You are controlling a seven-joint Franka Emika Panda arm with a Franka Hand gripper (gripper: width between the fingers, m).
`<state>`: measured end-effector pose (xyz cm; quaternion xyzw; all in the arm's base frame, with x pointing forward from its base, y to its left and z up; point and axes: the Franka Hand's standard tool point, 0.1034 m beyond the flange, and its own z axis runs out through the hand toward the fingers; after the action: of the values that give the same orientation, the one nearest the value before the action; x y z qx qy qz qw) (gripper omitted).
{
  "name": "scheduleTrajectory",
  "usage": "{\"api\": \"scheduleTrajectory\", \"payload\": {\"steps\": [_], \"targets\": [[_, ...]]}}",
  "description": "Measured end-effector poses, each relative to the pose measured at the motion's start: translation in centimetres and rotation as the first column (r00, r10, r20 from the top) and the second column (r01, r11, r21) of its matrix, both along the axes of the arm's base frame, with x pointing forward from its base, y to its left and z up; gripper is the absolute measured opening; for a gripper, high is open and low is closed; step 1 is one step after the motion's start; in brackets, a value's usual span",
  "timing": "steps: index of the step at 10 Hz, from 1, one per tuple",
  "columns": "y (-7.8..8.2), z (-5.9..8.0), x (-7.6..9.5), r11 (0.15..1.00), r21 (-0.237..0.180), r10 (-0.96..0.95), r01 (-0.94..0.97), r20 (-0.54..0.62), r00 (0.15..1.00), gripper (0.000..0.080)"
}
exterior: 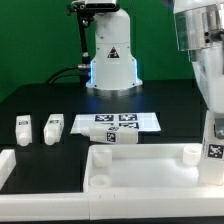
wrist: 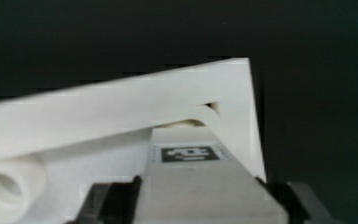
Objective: Assemble desk
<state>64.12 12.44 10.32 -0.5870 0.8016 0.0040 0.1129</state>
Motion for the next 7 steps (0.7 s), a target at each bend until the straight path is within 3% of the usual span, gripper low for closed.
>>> {"api": "scheduleTrajectory", "payload": {"steps": [3,4,5,7], "targets": [[0.22,-0.01,0.04,0.996,0.024,-0.089,0.089,-0.006,0.996,0.0346],[0.22,-0.01,0.03,0.997,0.021,-0.074,0.074,-0.004,0.997,0.0544],[0.21,-0.01,0.03,1.000,0.012,-0.025,0.025,0.004,1.000,0.0620],[-0.71,0.35,-0.44,0.967,-0.028,0.255,-0.255,0.002,0.967,0.0645]]}}
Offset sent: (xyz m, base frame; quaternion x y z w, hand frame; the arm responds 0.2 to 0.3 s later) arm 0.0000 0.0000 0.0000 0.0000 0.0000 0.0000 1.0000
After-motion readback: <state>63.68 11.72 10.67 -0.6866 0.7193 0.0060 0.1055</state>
